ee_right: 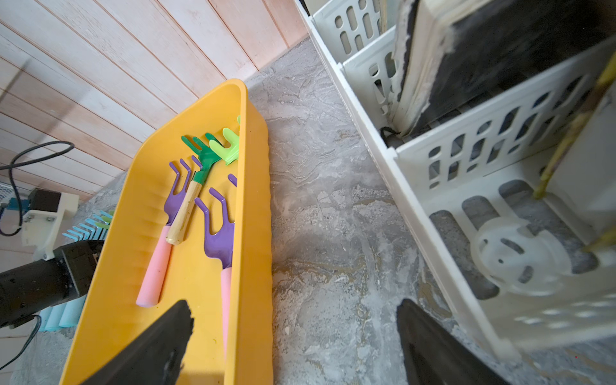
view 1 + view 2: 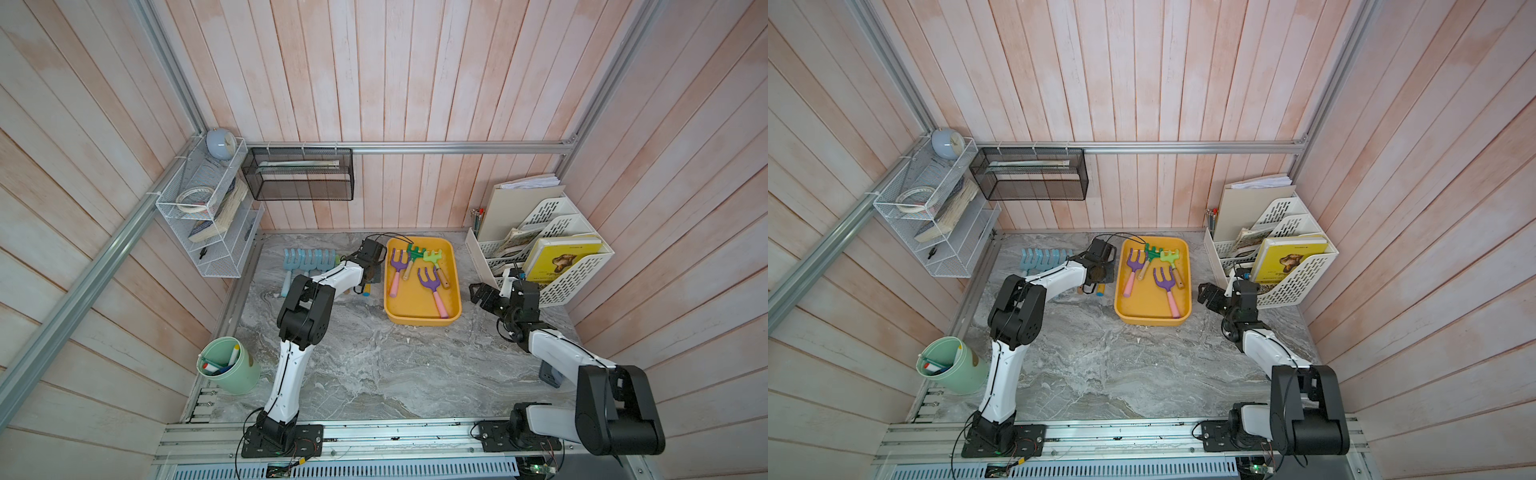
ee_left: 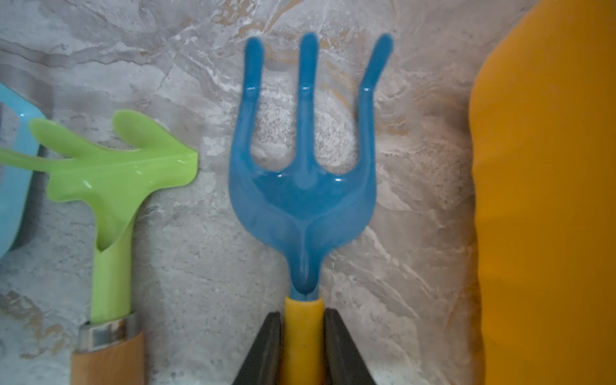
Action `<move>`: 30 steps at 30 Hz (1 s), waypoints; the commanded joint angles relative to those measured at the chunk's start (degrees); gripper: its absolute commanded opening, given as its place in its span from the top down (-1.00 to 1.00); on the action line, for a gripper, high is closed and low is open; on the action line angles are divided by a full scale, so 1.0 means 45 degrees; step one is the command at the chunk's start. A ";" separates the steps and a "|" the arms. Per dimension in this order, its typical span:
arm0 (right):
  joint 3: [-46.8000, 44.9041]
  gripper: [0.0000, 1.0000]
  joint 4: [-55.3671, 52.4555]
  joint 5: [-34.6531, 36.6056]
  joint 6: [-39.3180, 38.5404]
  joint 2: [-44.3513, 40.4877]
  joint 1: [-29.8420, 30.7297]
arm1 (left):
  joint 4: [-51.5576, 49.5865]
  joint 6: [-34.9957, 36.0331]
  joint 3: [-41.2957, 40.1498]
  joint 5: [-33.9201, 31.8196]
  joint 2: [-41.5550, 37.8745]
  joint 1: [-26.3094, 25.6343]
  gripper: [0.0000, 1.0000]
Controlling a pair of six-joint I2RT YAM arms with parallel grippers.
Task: Take the hand rake out of the storage box
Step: Place the rake at the center of the board.
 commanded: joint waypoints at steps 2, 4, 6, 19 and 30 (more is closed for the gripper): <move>-0.0099 -0.96 0.0233 -0.0008 0.0057 0.0190 -0.0054 | 0.0340 -0.0514 -0.0009 -0.0092 0.0187 0.0084 0.57; -0.0067 -0.96 0.0226 -0.0029 0.0057 0.0193 -0.0054 | 0.0326 -0.0598 -0.0001 -0.0133 0.0205 0.0123 0.56; -0.0084 -0.96 0.0232 -0.0050 0.0057 0.0193 -0.0054 | 0.0362 -0.0628 -0.0027 -0.0046 0.0200 0.0179 0.56; -0.0024 -0.96 0.0106 -0.0021 0.0077 0.0232 -0.0063 | 0.0355 -0.0463 0.0059 0.0150 0.0269 0.0299 0.21; 0.0034 -0.96 0.0044 0.0027 0.0095 0.0291 -0.0054 | 0.0109 -0.0156 0.0141 0.0045 -0.1391 0.0129 0.10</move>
